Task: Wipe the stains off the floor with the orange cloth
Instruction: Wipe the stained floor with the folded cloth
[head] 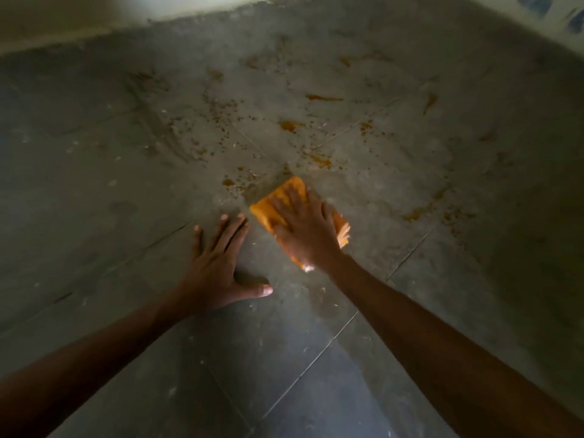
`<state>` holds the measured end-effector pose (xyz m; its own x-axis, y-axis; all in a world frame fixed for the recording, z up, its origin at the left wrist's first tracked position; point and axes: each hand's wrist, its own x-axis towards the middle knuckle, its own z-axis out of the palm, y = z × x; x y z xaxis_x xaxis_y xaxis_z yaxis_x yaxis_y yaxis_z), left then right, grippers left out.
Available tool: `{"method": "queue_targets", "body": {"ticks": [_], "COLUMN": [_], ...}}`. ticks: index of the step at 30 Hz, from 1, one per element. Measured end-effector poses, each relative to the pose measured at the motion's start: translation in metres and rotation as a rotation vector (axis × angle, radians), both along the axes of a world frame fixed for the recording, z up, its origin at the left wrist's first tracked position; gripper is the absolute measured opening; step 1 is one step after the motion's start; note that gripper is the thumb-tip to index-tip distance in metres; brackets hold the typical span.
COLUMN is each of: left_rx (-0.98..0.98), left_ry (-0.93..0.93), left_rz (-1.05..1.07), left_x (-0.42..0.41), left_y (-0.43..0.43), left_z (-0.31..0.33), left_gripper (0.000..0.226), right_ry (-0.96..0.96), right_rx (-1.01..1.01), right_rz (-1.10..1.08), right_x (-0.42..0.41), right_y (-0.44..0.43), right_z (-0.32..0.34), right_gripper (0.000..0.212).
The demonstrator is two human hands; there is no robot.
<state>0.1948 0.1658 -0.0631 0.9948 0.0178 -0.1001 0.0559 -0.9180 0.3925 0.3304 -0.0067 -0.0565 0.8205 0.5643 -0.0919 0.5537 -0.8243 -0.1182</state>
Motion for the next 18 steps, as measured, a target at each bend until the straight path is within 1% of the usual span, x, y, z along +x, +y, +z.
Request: {"method": "queue_targets", "body": {"ticks": [2,4,6,7,9,10,12,13,15,17,18], "left_rx": [-0.04,-0.026,-0.002,0.025,0.043,0.032,0.031,0.045,0.056,0.056,0.072], "left_ry": [-0.041,-0.033,0.027,0.053,0.119,0.174,0.278,0.294,0.279,0.209,0.188], "left_rz": [0.1,0.159,0.187,0.2,0.227,0.239,0.229,0.213,0.187,0.206,0.216], "left_x": [-0.014,-0.033,-0.045,-0.042,-0.022,-0.008,0.014,0.018,0.017,0.012,0.011], "left_y": [0.003,0.009,0.028,0.04,0.064,0.075,0.089,0.091,0.092,0.093,0.091], "left_z": [0.003,0.004,0.01,0.013,0.019,0.019,0.014,0.01,0.006,0.003,0.004], "left_gripper": [0.133,0.134,0.138,0.14,0.145,0.148,0.153,0.154,0.152,0.152,0.152], "right_ry": [-0.05,-0.04,-0.004,-0.012,-0.013,0.01,0.01,-0.006,-0.035,-0.127,-0.114], "right_rx": [0.031,0.023,-0.023,-0.043,-0.052,-0.011,0.028,0.033,0.033,0.086,0.1], "right_rz": [0.121,0.227,0.228,0.168,-0.012,-0.077,-0.102,-0.096,0.0,0.24,0.377], "right_x": [-0.056,-0.09,-0.074,-0.051,0.004,0.03,0.066,0.071,0.045,-0.013,-0.043], "right_y": [-0.035,-0.088,-0.115,-0.108,-0.064,-0.033,0.026,0.048,0.062,0.038,0.016], "right_z": [-0.001,0.0,0.0,0.001,0.005,0.003,0.0,-0.003,-0.005,-0.007,-0.005], "right_gripper": [0.059,0.06,0.063,0.065,0.075,0.078,0.072,0.068,0.065,0.063,0.062]}}
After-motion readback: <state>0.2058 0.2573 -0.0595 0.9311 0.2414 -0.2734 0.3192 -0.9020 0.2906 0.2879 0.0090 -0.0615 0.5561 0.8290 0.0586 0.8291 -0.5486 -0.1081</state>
